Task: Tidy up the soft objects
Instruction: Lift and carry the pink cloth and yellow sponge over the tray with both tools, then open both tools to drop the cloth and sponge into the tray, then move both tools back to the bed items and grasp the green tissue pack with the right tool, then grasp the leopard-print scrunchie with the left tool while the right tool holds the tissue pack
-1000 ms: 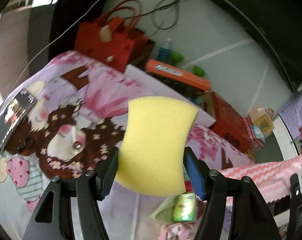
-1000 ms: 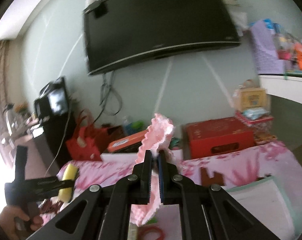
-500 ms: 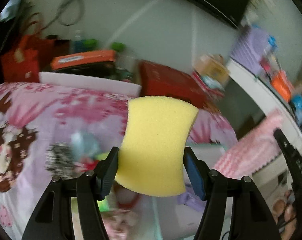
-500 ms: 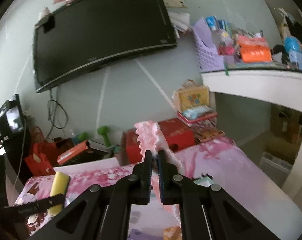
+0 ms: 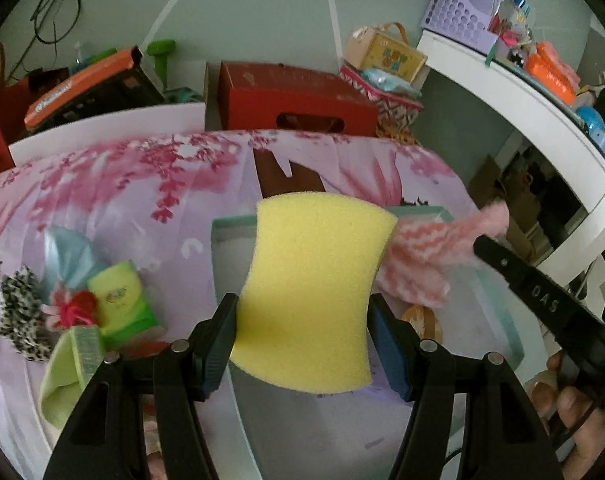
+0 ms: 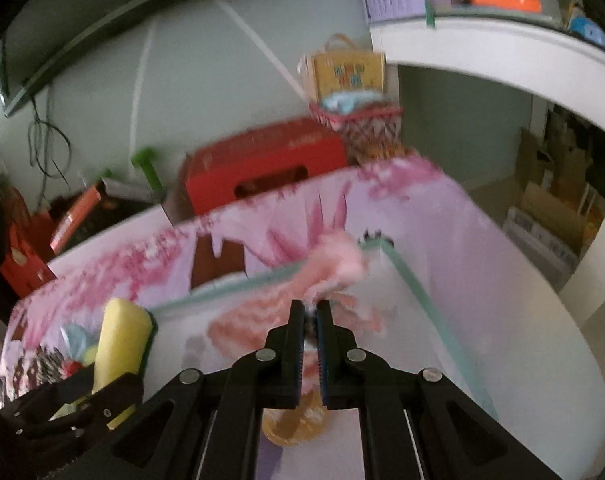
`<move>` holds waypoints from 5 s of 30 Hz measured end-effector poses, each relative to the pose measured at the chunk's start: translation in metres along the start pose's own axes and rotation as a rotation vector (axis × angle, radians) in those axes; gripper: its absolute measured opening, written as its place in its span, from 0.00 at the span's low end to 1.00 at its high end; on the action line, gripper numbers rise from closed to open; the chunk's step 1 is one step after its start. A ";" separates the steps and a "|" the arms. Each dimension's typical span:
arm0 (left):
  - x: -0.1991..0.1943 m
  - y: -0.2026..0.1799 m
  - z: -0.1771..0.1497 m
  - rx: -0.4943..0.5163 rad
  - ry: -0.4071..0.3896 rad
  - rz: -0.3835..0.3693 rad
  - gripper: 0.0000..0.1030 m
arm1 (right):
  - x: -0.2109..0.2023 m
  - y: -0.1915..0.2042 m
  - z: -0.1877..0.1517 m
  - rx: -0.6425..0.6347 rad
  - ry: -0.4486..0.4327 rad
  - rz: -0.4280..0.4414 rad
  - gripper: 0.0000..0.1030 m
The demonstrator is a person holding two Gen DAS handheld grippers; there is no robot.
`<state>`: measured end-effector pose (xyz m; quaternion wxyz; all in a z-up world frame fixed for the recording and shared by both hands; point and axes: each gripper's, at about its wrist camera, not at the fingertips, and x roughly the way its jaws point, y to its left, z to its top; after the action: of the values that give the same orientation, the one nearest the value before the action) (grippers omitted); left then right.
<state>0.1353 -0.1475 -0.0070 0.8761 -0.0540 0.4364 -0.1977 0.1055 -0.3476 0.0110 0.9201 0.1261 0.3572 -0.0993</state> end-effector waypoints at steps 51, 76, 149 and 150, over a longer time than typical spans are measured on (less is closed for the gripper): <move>-0.015 0.020 0.009 -0.111 -0.027 0.082 0.95 | 0.011 0.006 -0.013 -0.036 0.152 -0.092 1.00; -0.112 0.192 -0.021 -0.517 -0.053 0.360 0.95 | -0.014 0.170 -0.047 -0.285 0.105 0.329 1.00; -0.059 0.220 -0.020 -0.581 -0.008 0.202 0.17 | 0.007 0.216 -0.078 -0.317 0.217 0.459 0.23; -0.064 0.218 -0.019 -0.577 -0.021 0.202 0.17 | 0.004 0.214 -0.076 -0.311 0.206 0.463 0.23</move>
<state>0.1513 0.0789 -0.0293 0.8443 -0.2591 0.4686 0.0230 0.1188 -0.1217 -0.0111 0.8855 0.0711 0.4213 0.1825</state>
